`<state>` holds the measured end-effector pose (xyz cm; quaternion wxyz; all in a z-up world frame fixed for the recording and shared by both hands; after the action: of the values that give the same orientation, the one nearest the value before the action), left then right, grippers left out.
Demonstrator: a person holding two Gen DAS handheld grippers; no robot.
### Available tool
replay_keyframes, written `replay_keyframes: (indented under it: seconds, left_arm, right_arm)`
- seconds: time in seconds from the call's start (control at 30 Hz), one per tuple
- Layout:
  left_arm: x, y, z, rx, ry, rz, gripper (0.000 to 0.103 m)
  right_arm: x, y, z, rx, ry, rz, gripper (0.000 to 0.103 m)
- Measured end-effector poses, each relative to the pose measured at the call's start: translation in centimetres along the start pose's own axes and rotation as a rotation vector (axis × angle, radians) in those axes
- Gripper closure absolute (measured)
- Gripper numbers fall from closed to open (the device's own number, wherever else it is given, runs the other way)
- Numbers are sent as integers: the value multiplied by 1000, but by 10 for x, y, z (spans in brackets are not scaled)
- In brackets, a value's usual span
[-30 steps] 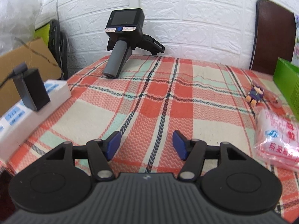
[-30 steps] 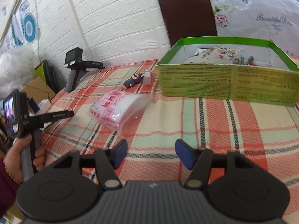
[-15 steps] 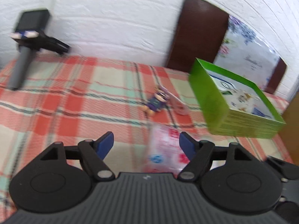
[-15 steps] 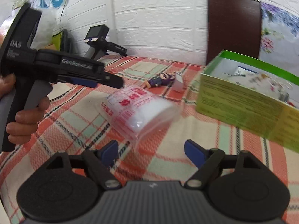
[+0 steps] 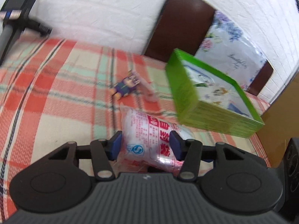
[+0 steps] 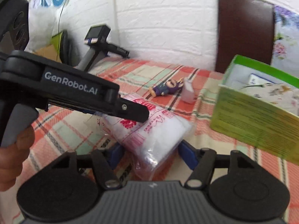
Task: Organize objects
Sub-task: 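Carry the pink bag into the green tray and open the right gripper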
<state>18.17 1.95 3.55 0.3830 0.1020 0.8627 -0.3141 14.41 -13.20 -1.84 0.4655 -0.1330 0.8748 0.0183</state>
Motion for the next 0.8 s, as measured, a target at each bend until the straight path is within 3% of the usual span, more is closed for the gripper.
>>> replay_keyframes:
  seconds: [0.23,0.53,0.63,0.67,0.73,0.8]
  left_arm:
    - [-43,-79,26,97,-53,147,47]
    - [-76,-177,137,160,24,306,47]
    - [-80,-193,175,104,36,370,47]
    - [-79,-194,188,58,44,389,47]
    - [-76,-191,206,-18,73,396,49]
    - [-72,-186,206,-25,80,381,49]
  right_arm:
    - [-26,-62,-37,150,-159,68,38]
    - [-33,-192,-18,302,-159,218,39]
    - [-30,-239,8,360,-118,205,35]
    - [-28,-249,18,405,-107,192,24]
    - [-24,-258,31,473,-88,165,20]
    - [-15,-259,23,446,-115,192,20]
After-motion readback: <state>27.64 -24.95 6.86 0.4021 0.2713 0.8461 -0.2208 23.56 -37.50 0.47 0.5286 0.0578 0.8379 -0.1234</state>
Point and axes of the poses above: each gripper's, at about its wrist camera, not at the fingertips, and z roughly the way its jaws point, y to its left, x to its underside, the point moved 4 cm from there along z, roughly the way its jaws point, and after that the axes turned 13 degrees about x, right-handed, at the moved point
